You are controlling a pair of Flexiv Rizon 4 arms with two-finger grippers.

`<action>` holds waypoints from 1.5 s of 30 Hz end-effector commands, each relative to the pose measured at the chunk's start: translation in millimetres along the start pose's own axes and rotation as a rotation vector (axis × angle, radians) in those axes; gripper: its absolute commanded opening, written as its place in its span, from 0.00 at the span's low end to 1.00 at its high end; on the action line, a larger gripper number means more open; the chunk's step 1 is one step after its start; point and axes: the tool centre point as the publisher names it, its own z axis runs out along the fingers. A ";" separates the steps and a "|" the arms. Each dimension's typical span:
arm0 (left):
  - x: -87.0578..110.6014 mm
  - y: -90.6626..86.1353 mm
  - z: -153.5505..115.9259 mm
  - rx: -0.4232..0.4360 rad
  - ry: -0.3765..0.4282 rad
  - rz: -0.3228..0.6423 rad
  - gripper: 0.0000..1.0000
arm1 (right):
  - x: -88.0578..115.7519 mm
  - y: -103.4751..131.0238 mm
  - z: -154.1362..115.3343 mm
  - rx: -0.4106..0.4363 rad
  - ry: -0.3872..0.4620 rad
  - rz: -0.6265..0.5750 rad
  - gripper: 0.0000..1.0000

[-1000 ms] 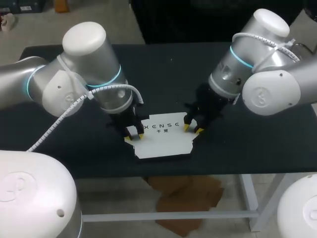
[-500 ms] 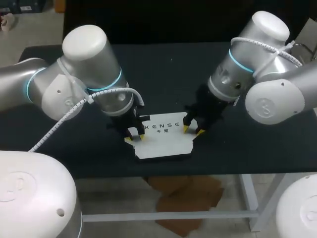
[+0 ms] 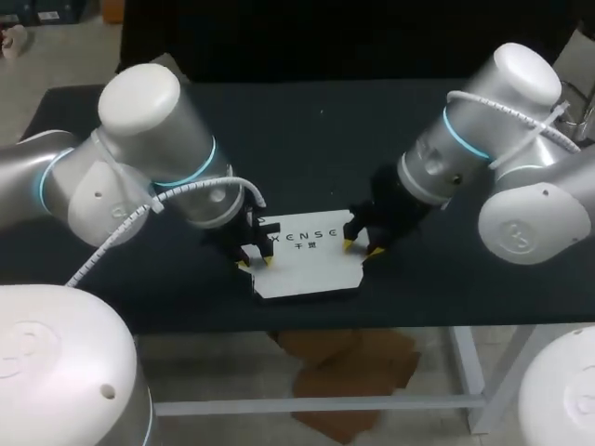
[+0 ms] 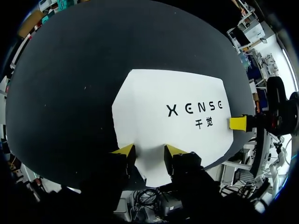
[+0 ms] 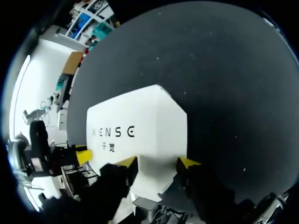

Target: Assemble the packaging by folding the flat box into shape, placing the metal phone stand inside, and closing the box properly

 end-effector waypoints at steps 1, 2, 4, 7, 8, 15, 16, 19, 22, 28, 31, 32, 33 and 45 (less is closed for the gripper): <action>-3.3 5.4 5.6 0.009 0.031 0.011 0.43 | -1.4 -1.3 6.3 -0.023 0.019 -0.004 0.60; -3.5 5.6 5.7 0.008 0.034 0.012 0.44 | -1.4 -0.9 6.7 -0.024 0.029 -0.004 0.60; -3.6 6.0 6.3 0.007 0.044 0.017 0.44 | -1.8 -0.2 7.7 -0.025 0.038 -0.005 0.60; -3.6 6.3 6.9 0.004 0.051 0.019 0.44 | -2.3 0.9 9.1 -0.024 0.056 -0.003 0.59; -3.6 6.3 7.4 0.000 0.057 0.020 0.44 | -2.4 1.5 9.7 -0.022 0.073 -0.003 0.58; -4.4 4.5 10.7 -0.013 0.082 0.020 0.44 | -1.2 4.4 10.9 -0.011 0.111 -0.006 0.55; -4.4 4.4 10.9 -0.013 0.083 0.020 0.44 | -1.0 4.8 10.8 -0.010 0.115 -0.003 0.54; -4.3 3.9 11.3 -0.016 0.090 0.022 0.44 | -0.2 6.1 10.9 -0.006 0.128 -0.004 0.50; -3.8 3.1 11.6 -0.018 0.094 0.023 0.44 | 0.7 7.1 11.5 -0.003 0.138 -0.003 0.48; -3.6 2.3 11.8 -0.022 0.110 0.027 0.44 | 0.8 8.2 11.7 0.007 0.169 -0.003 0.49; -3.3 2.1 12.1 -0.025 0.128 0.029 0.44 | 0.1 8.7 12.0 0.011 0.180 0.002 0.49; -3.1 2.0 12.2 -0.028 0.136 0.030 0.44 | -0.1 8.8 12.1 0.012 0.181 0.003 0.49; -3.1 1.9 12.2 -0.028 0.137 0.029 0.44 | -0.1 8.8 12.2 0.013 0.185 0.004 0.49; -1.2 -0.8 13.3 -0.064 0.250 0.037 0.46 | 4.2 9.9 11.6 0.013 0.221 0.010 0.49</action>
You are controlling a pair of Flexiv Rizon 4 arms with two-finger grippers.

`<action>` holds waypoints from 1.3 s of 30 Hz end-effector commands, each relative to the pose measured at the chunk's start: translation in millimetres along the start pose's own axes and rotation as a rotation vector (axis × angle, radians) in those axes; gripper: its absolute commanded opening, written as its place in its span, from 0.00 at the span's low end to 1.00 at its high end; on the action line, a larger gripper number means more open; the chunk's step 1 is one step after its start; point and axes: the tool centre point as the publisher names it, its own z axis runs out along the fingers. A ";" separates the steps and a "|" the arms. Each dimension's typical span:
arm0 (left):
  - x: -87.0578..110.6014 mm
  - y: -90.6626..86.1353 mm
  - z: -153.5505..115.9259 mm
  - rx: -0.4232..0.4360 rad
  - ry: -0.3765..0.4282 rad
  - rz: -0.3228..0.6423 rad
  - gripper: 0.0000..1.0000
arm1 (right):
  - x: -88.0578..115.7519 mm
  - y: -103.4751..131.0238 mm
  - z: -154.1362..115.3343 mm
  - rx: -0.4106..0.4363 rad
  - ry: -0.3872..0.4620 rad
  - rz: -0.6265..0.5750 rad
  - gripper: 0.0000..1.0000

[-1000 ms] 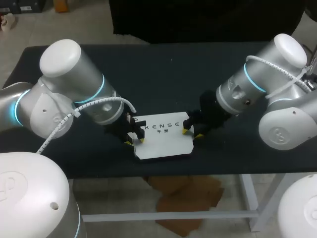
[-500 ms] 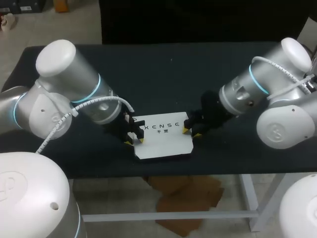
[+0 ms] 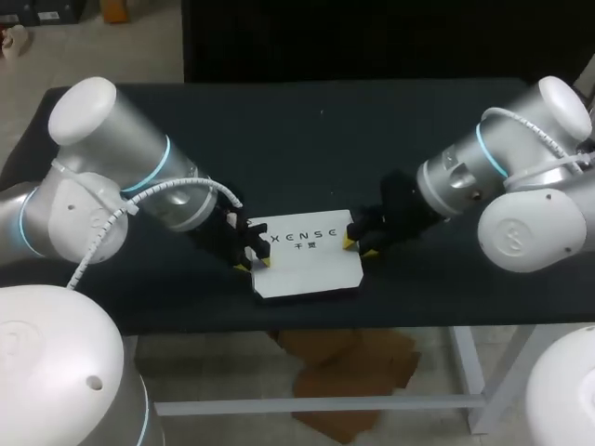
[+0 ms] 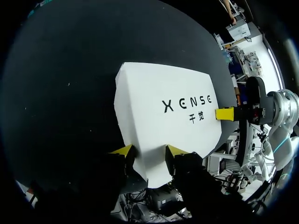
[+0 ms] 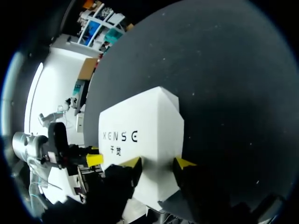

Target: Assemble the packaging by folding the flat box into shape, placing the metal phone stand inside, and closing the box properly

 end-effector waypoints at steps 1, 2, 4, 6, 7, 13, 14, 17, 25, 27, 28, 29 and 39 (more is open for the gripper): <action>-2.9 -3.2 6.9 -0.010 0.038 0.000 0.46 | 0.4 3.8 0.7 0.035 0.018 -0.001 0.49; -2.9 -3.6 7.1 -0.013 0.047 -0.004 0.46 | 0.8 4.0 0.8 0.034 0.021 0.000 0.49; -3.1 -4.3 7.1 -0.023 0.069 -0.004 0.46 | 1.4 4.2 0.8 0.034 0.029 0.005 0.49; -2.9 -4.7 7.0 -0.025 0.083 -0.010 0.46 | 1.9 5.0 1.0 0.035 0.039 0.009 0.50; -3.0 -5.1 6.7 -0.026 0.087 -0.011 0.46 | 2.2 5.5 1.3 0.037 0.042 0.012 0.50; -1.9 -6.5 6.3 -0.030 0.104 -0.020 0.44 | 5.9 6.1 5.8 0.046 0.053 0.018 0.56; -1.8 -6.5 6.3 -0.031 0.104 -0.021 0.44 | 6.2 5.9 6.0 0.046 0.051 0.017 0.56; -1.6 -6.5 6.4 -0.030 0.105 -0.021 0.43 | 6.3 5.7 6.1 0.045 0.050 0.017 0.56; -2.2 -5.4 5.2 -0.027 0.104 -0.021 0.44 | 5.0 4.5 4.4 0.042 0.047 0.025 0.54; -2.2 -5.4 5.2 -0.027 0.104 -0.021 0.44 | 5.0 4.5 4.4 0.042 0.047 0.025 0.53; -2.2 -5.4 5.2 -0.027 0.104 -0.021 0.44 | 5.0 4.5 4.4 0.042 0.047 0.025 0.50; -2.2 -5.4 5.2 -0.027 0.104 -0.021 0.44 | 5.0 4.5 4.4 0.042 0.047 0.025 0.49; -2.2 -5.4 5.2 -0.027 0.104 -0.021 0.42 | 5.0 4.5 4.4 0.042 0.047 0.025 0.47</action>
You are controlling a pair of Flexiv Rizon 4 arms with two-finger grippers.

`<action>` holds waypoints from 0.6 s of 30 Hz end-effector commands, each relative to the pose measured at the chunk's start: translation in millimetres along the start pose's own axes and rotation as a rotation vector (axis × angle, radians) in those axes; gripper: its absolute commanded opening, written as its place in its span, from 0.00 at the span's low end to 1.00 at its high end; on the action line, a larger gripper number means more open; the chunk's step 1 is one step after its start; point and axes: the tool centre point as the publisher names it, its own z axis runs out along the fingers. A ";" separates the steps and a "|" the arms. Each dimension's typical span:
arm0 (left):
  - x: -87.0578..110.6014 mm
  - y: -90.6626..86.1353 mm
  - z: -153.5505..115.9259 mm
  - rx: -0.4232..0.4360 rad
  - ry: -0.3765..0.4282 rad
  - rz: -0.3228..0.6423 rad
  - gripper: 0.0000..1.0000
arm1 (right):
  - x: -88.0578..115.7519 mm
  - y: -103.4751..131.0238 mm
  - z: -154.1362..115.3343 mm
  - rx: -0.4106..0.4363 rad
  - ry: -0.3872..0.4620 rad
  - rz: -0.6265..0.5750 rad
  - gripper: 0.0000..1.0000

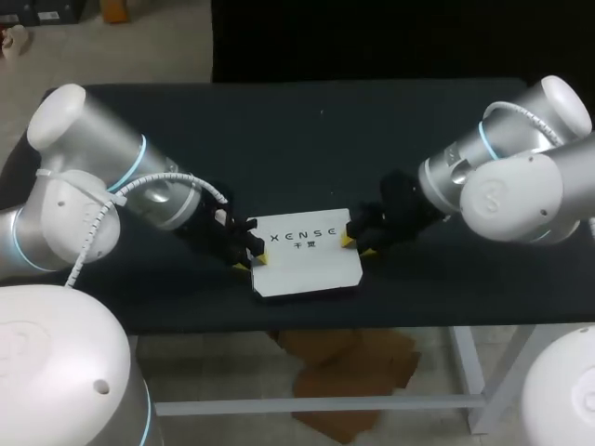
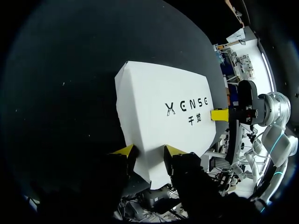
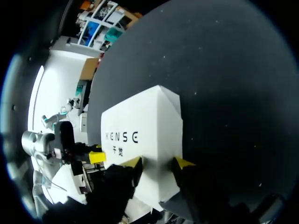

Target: Assemble the packaging by folding the flat box into shape, placing the metal phone stand inside, and closing the box properly

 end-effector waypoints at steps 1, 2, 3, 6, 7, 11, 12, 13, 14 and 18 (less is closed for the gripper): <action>1.6 -0.7 4.3 0.000 -0.003 0.001 0.41 | 2.2 2.1 2.1 0.010 0.007 -0.001 0.47; 1.6 -0.7 4.3 0.000 -0.003 0.001 0.41 | 2.2 2.1 2.1 0.010 0.007 -0.001 0.47; 1.6 -0.7 4.3 0.000 -0.003 0.001 0.41 | 2.2 2.1 2.1 0.010 0.007 -0.001 0.47; 1.6 -0.7 4.3 0.000 -0.003 0.001 0.42 | 2.2 2.1 2.1 0.010 0.007 -0.001 0.45; 1.6 -0.7 4.3 0.000 -0.003 0.001 0.42 | 2.2 2.1 2.1 0.010 0.007 -0.001 0.46; 1.6 -0.7 4.3 0.000 -0.003 0.001 0.39 | 2.2 2.1 2.1 0.010 0.007 -0.001 0.43; 1.6 -0.7 4.3 0.000 -0.003 0.001 0.38 | 2.2 2.1 2.1 0.010 0.007 -0.001 0.42; 1.6 -0.7 4.3 0.000 -0.003 0.001 0.37 | 2.2 2.1 2.1 0.010 0.007 -0.001 0.38; 1.6 -0.7 4.3 0.000 -0.003 0.001 0.37 | 2.2 2.1 2.1 0.010 0.007 -0.001 0.37; 1.6 -0.7 4.3 0.000 -0.003 0.001 0.38 | 2.7 2.8 4.3 0.013 0.001 -0.004 0.38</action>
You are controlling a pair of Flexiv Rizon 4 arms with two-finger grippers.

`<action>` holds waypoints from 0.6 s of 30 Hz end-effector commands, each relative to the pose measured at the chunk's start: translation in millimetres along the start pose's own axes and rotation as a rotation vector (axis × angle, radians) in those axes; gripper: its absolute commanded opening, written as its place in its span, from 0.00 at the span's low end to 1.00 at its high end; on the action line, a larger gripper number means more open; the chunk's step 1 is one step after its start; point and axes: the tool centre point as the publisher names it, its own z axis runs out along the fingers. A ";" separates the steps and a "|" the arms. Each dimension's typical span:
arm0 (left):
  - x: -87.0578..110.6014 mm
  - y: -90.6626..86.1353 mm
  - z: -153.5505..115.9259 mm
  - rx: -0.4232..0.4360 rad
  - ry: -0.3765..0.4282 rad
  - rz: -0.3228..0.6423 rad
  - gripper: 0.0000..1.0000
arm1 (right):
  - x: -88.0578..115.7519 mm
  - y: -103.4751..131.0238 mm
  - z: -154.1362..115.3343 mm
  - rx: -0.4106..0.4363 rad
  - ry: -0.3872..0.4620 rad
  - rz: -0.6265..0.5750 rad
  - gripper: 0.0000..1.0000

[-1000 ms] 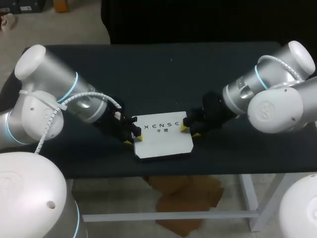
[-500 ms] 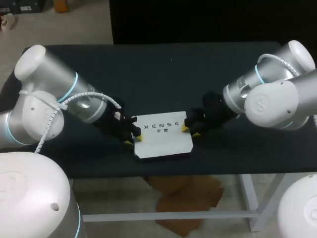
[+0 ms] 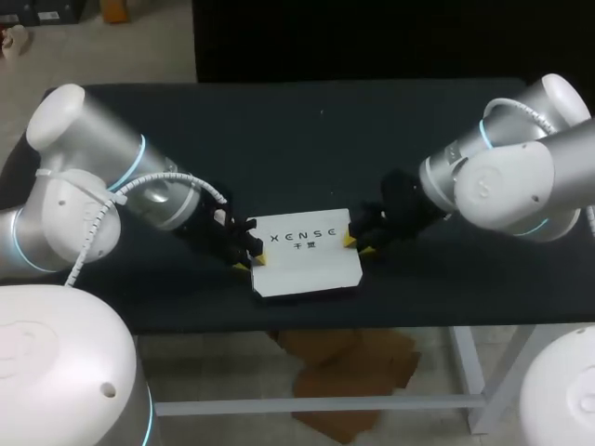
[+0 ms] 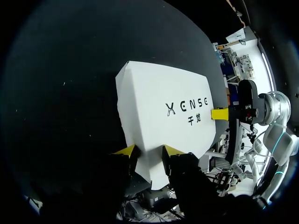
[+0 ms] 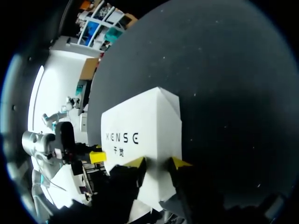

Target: Assemble the packaging by folding the flat box into shape, placing the metal phone stand inside, and closing the box properly

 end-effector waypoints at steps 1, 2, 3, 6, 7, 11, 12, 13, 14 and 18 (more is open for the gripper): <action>2.5 -0.5 5.1 0.001 -0.003 0.001 0.39 | 3.0 2.2 6.1 0.010 0.002 -0.002 0.39; 3.3 -1.1 6.0 -0.002 -0.005 0.004 0.39 | 3.3 2.4 6.6 0.012 0.002 -0.003 0.40; 3.9 -1.6 6.6 -0.004 -0.006 0.006 0.39 | 3.8 2.6 7.0 0.013 0.001 -0.003 0.42; 5.5 -3.2 7.5 -0.008 -0.004 0.012 0.40 | 5.3 2.8 7.8 0.018 -0.001 -0.007 0.45; 6.0 -3.5 7.6 -0.008 -0.002 0.013 0.41 | 5.6 2.9 8.0 0.020 -0.001 -0.007 0.46; 7.9 -4.5 8.2 -0.012 0.001 0.015 0.42 | 6.8 2.7 9.0 0.027 0.003 -0.007 0.48; 8.4 -4.7 8.3 -0.015 0.006 0.018 0.42 | 7.1 2.7 9.5 0.028 0.004 -0.007 0.48; 8.8 -4.8 8.2 -0.016 0.009 0.018 0.42 | 7.5 2.5 10.2 0.030 0.006 -0.006 0.48; 9.1 -5.0 8.2 -0.017 0.009 0.017 0.42 | 7.6 2.4 10.5 0.032 0.007 -0.006 0.48; 10.0 -5.8 9.2 -0.026 0.022 0.013 0.41 | 8.1 1.8 11.6 0.038 0.014 -0.003 0.47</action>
